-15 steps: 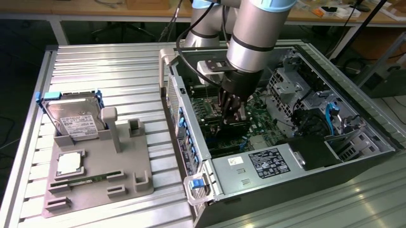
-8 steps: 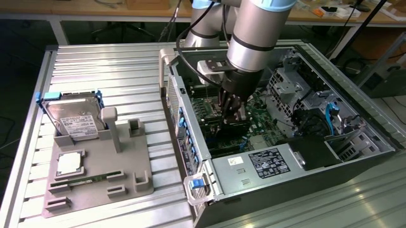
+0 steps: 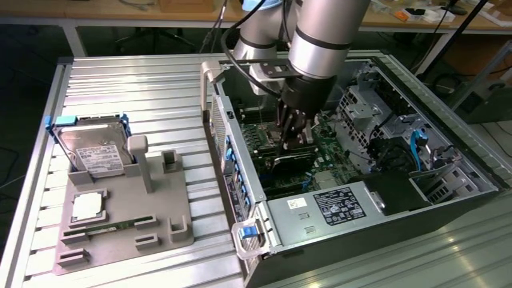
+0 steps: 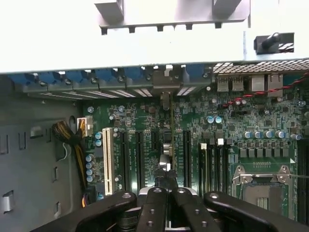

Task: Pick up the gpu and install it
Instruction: 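Press down on the gpu until it lock into place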

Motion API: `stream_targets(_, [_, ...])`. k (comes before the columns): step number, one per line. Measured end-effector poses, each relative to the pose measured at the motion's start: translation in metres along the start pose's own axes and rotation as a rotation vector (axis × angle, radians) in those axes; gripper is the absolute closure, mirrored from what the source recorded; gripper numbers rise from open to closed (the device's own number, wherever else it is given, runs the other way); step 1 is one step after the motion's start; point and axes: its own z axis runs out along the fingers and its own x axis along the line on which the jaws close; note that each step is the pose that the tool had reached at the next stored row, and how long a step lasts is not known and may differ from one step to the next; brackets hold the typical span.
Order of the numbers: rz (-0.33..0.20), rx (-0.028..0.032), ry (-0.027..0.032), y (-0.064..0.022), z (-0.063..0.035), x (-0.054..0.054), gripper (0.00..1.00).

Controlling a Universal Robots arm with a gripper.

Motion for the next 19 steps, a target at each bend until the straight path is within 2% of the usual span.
stream_targets(7, [0.000,-0.0013,-0.0007,0.0123,-0.0072,0.001,0.89])
stream_targets(11, [0.000,-0.0024,-0.0016,0.0228,-0.0089,0.001,0.89])
stream_targets(15, [0.000,-0.0045,-0.0023,0.0370,-0.0102,0.002,0.89])
stream_targets(19, [-0.001,-0.0092,-0.0042,0.0490,-0.0110,0.002,0.89])
